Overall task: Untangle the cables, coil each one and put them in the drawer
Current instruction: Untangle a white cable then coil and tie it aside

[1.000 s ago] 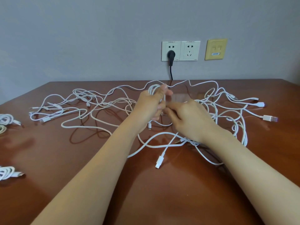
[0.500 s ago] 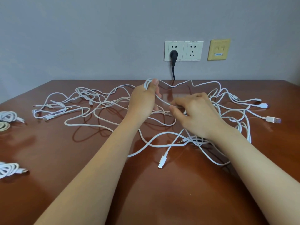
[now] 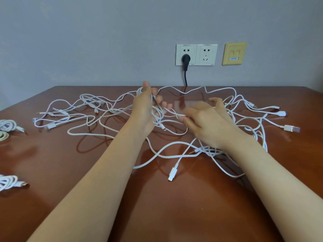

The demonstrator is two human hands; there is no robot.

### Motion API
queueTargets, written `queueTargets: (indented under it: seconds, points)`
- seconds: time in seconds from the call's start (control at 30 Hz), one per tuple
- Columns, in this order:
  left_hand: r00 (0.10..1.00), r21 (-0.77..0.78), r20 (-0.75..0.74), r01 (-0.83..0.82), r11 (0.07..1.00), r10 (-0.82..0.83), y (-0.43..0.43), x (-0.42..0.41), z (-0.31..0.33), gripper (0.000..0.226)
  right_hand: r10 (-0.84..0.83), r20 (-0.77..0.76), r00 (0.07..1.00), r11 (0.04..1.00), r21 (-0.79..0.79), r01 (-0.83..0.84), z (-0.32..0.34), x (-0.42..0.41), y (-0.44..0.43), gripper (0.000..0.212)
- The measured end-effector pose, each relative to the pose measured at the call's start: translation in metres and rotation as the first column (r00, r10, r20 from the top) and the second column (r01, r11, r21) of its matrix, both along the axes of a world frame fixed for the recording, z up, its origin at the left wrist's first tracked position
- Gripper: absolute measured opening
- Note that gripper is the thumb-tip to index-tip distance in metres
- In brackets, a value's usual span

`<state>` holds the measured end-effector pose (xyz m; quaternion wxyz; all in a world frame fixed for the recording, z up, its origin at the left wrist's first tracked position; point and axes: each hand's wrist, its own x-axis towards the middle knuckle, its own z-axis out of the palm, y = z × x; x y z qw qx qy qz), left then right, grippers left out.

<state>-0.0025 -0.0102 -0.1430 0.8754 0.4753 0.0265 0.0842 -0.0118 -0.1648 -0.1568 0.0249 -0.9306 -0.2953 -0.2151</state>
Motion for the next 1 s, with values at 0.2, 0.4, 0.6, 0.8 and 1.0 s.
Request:
queueTargets:
  seconds: [0.2, 0.4, 0.6, 0.8, 1.0]
  points:
    - [0.992, 0.125, -0.035, -0.112, 0.986, 0.117, 0.015, 0.001, 0.003, 0.045, 0.214, -0.221, 0.952, 0.913, 0.393, -0.114, 0.005, -0.002, -0.004, 0.024]
    - [0.995, 0.575, -0.045, -0.05, 0.817, 0.092, -0.001, -0.006, 0.002, 0.049, 0.421, -0.229, 0.878, 0.743, 0.641, -0.19, 0.01, -0.011, 0.007, 0.026]
    - [0.933, 0.518, -0.192, 0.359, 0.777, -0.303, -0.024, -0.02, 0.0, 0.075, 0.413, -0.177, 0.893, 0.599, 0.792, -0.12, 0.008, -0.01, 0.013, 0.026]
    - [0.801, 0.655, -0.253, 0.555, 0.513, -0.543, -0.02, -0.025, -0.003, 0.041, 0.175, -0.164, 0.971, 0.702, 0.712, -0.006, 0.01, -0.003, 0.004, 0.031]
    - [0.801, 0.71, -0.269, 0.54, 0.452, -0.535, -0.013, -0.027, -0.002, 0.025, 0.533, -0.399, 0.746, 0.504, 0.858, 0.098, 0.013, 0.004, -0.004, 0.022]
